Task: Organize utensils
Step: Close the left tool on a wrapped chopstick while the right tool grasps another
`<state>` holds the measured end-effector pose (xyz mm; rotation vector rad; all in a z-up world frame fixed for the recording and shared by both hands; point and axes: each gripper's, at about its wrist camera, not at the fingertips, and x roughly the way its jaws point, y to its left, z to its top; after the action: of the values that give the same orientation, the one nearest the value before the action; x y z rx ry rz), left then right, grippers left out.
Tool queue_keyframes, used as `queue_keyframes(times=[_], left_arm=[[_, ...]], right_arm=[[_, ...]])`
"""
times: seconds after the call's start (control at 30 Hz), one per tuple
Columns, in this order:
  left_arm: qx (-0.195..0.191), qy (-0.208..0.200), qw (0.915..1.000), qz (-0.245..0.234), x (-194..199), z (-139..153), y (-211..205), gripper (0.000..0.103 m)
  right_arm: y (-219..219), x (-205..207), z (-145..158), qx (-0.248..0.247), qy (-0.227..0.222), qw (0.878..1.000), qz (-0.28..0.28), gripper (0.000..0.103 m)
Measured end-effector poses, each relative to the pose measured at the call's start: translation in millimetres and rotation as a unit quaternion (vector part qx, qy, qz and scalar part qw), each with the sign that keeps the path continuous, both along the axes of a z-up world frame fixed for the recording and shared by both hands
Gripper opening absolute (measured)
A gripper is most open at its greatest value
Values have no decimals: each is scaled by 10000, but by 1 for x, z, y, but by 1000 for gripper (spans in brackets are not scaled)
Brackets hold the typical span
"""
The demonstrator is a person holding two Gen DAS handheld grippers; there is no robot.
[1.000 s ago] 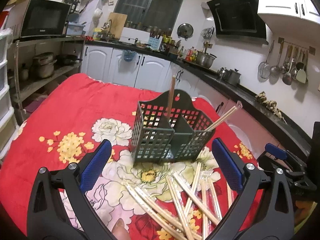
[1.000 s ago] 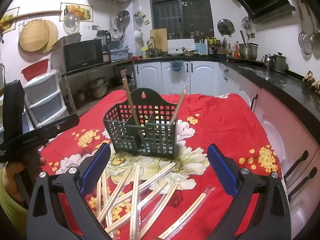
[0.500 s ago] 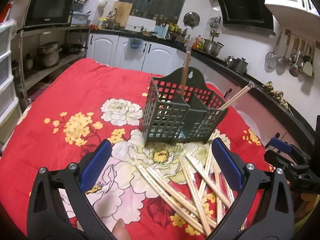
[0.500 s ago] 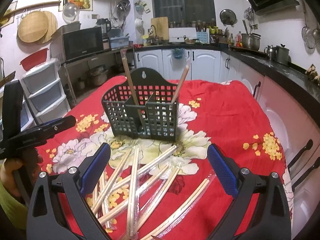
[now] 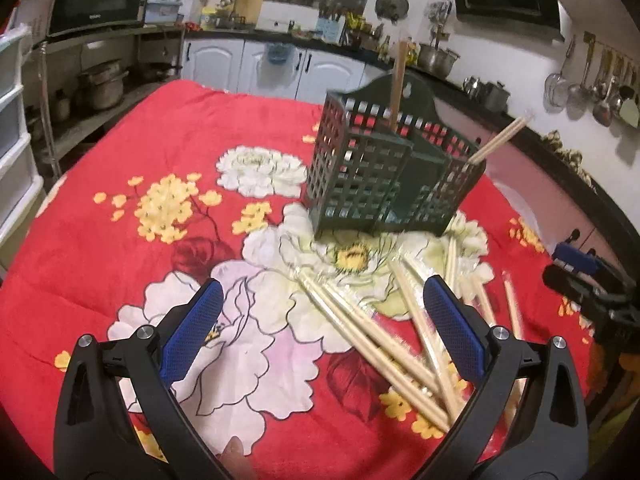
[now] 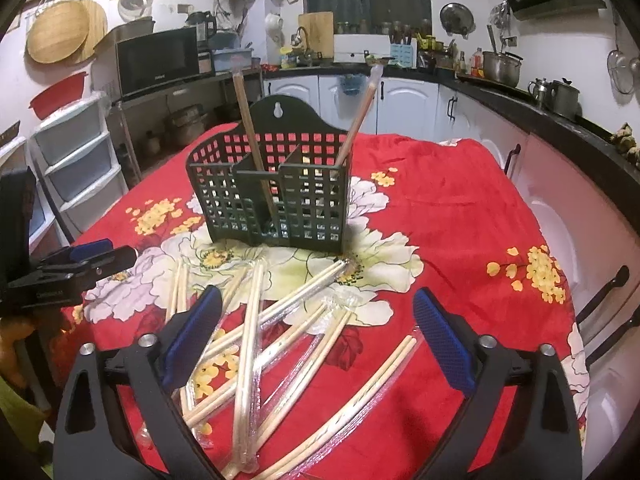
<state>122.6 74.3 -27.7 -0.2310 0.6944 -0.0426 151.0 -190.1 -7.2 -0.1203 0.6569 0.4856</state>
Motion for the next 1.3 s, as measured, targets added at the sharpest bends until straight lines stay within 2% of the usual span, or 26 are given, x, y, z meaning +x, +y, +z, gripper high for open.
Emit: queue_keyframes(times=[0.07, 0.2, 0.3, 0.4, 0.53, 0.77, 0.9, 0.97, 1.13, 1.3], left_arm=[[-115, 118, 9998, -88, 3, -4, 0, 87], [-182, 285, 9993, -156, 5, -12, 0, 61], [-307, 546, 9978, -236, 14, -21, -1, 54], [-373, 739, 9963, -231, 20, -29, 0, 45], [-374, 920, 9949, -196, 27, -38, 1, 37], [-470, 1102, 9928, -86, 46, -40, 8, 36], [-706, 1153, 9908, -59, 60, -43, 15, 36], [-873, 1156, 9895, -18, 64, -44, 19, 32], [-1336, 1156, 9842, 120, 73, -50, 36, 11], [-1660, 1094, 9800, 97, 70, -54, 46, 6]], right_arm=[[-2, 4, -2, 8, 61, 10000, -22, 83], [1, 14, -13, -126, 239, 9996, -31, 68], [3, 26, -23, -208, 439, 9988, -39, 57], [3, 34, -29, -275, 514, 9983, -89, 50], [1, 41, -34, -261, 569, 9980, -130, 48], [-1, 48, -35, -252, 602, 9977, -162, 47], [-2, 53, -38, -271, 678, 9972, -171, 47], [-2, 56, -41, -294, 726, 9968, -185, 47], [-2, 61, -50, -294, 921, 9952, -151, 43], [0, 71, -59, -191, 1205, 9924, -144, 37]])
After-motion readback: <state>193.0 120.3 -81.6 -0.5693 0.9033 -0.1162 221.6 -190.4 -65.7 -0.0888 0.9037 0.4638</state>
